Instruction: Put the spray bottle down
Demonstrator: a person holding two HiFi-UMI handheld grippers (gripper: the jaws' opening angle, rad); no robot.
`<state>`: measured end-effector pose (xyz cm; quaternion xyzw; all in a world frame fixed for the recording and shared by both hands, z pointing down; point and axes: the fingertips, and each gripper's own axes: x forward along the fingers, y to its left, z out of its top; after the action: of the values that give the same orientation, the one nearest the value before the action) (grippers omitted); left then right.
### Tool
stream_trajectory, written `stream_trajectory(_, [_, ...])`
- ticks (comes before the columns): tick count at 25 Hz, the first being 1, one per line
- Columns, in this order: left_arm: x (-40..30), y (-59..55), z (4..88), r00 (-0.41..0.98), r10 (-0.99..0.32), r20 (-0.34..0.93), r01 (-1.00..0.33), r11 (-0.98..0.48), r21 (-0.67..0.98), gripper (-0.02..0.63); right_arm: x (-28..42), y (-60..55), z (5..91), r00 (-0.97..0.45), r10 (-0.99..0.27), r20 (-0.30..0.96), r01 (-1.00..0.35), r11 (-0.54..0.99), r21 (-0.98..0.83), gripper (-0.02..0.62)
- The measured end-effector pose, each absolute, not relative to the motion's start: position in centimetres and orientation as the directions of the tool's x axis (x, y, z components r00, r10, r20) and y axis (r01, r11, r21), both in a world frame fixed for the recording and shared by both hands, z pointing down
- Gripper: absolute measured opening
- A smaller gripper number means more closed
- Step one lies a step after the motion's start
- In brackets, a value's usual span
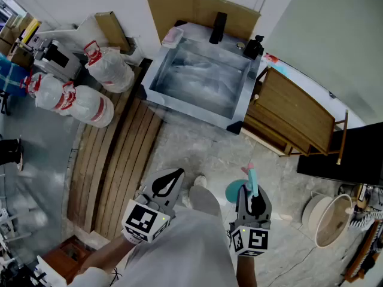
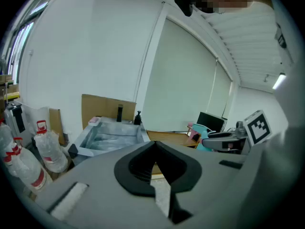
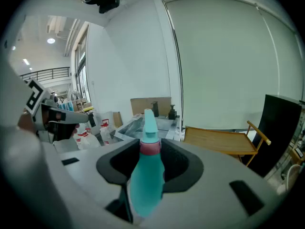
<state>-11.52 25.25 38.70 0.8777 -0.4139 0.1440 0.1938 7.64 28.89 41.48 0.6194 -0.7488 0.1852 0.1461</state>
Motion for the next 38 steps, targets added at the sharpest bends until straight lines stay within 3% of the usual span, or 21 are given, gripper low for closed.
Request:
stream_trajectory(19, [-9.8, 28.0, 36.6, 0.638, -0.663, 0.391, -0.759, -0.628, 0.173, 0.005, 8.9, 31.5, 39.6, -0.147, -0.919, 0.367, -0.985, 0.104, -0.135, 0.132])
stream_trajectory(38, [-3.6, 23.1, 37.2, 0.642, -0.646, 0.414, -0.751, -0.638, 0.169, 0.005, 12.8, 24.2, 39.3, -0.213, -0.927, 0.309, -0.975, 0.180, -0.134, 0.132])
